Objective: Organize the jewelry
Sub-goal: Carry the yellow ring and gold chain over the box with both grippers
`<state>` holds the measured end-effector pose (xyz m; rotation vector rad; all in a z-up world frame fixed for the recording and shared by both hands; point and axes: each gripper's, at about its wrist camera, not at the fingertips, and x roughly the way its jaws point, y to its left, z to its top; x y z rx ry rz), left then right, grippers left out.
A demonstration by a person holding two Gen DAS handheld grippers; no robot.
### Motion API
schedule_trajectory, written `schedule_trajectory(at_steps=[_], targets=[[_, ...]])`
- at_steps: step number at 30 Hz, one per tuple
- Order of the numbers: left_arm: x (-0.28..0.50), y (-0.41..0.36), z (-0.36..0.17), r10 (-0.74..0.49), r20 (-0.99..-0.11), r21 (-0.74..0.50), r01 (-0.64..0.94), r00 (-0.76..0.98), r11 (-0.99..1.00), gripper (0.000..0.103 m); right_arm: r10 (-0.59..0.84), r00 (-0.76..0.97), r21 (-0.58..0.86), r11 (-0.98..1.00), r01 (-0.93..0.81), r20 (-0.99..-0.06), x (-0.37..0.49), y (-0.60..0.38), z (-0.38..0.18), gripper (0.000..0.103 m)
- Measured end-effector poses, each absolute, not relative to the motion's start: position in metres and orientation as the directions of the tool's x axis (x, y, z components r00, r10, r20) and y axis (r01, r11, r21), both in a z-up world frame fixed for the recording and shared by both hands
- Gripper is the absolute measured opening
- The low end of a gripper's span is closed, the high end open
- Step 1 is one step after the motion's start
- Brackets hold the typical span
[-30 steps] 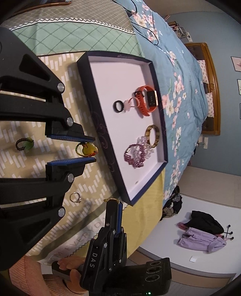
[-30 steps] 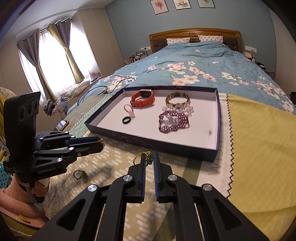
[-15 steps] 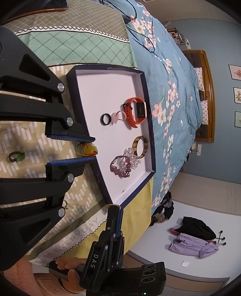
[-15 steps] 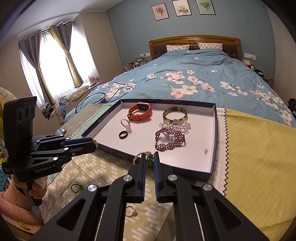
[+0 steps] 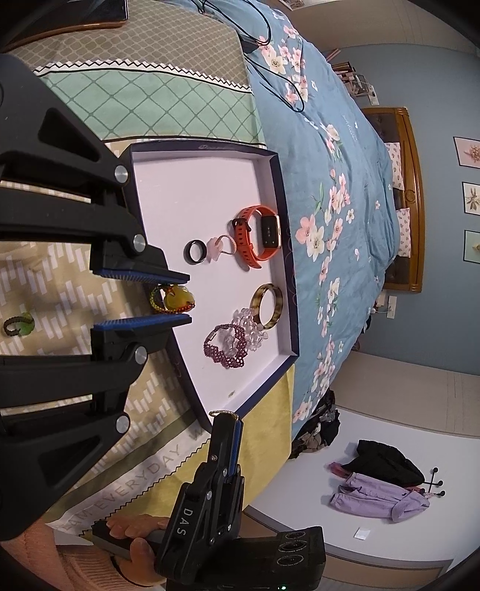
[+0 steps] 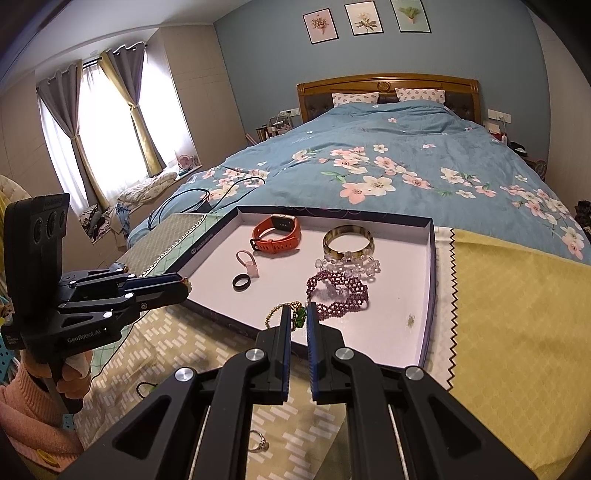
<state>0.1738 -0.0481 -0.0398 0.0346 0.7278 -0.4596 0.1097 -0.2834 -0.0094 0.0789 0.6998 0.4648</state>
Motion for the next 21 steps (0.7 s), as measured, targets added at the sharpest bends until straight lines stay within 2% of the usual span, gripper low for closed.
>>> schedule_trajectory(at_steps=[21], targets=[[0.194, -0.046, -0.045, -0.355, -0.660, -0.115, 0.379, 0.662, 0.918, 0.016, 0.429, 0.658, 0.221, 0.899, -0.378, -0.619, 0.127, -0.283, -0.015, 0.007]])
